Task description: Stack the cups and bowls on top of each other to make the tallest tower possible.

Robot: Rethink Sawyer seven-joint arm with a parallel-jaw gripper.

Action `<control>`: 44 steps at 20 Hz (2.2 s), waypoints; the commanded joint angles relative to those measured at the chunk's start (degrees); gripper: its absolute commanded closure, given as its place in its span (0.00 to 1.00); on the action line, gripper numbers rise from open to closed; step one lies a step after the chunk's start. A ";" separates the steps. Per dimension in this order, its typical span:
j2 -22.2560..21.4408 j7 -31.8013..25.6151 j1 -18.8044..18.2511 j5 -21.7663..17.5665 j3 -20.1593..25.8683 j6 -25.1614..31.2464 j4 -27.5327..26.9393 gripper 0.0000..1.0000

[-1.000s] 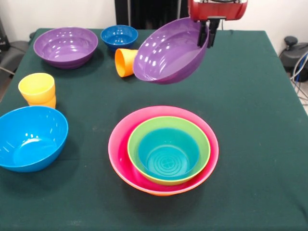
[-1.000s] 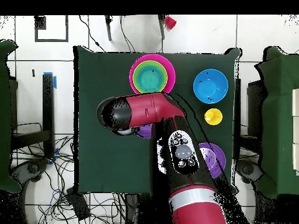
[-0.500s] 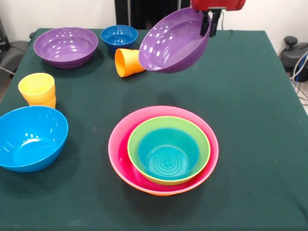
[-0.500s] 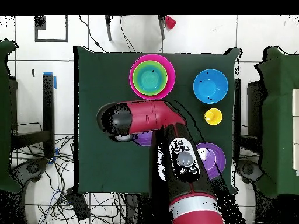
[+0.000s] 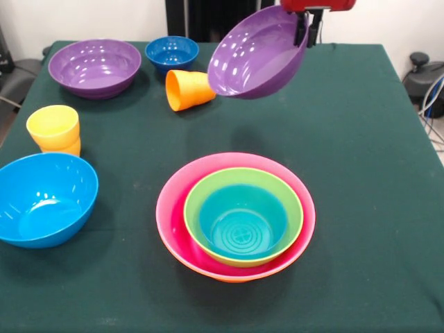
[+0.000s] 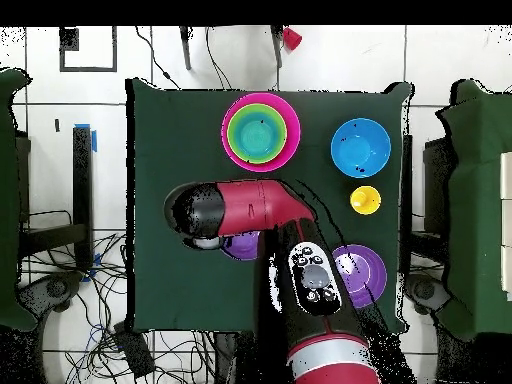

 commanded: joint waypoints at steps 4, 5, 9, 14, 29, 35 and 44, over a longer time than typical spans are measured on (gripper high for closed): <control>4.88 7.53 3.50 1.30 0.23 6.24 -13.41 1.00; 5.20 7.28 3.54 1.75 0.63 6.51 -14.30 1.00; 6.03 6.32 3.89 2.69 1.35 9.63 -19.14 1.00; 6.68 6.35 5.23 2.85 0.78 13.14 -24.67 1.00; 11.83 2.35 6.17 3.44 1.79 25.72 -40.82 1.00; 16.24 2.83 8.51 0.47 1.34 36.70 -54.18 1.00; 27.33 -4.53 10.46 -8.28 6.38 54.76 -82.03 1.00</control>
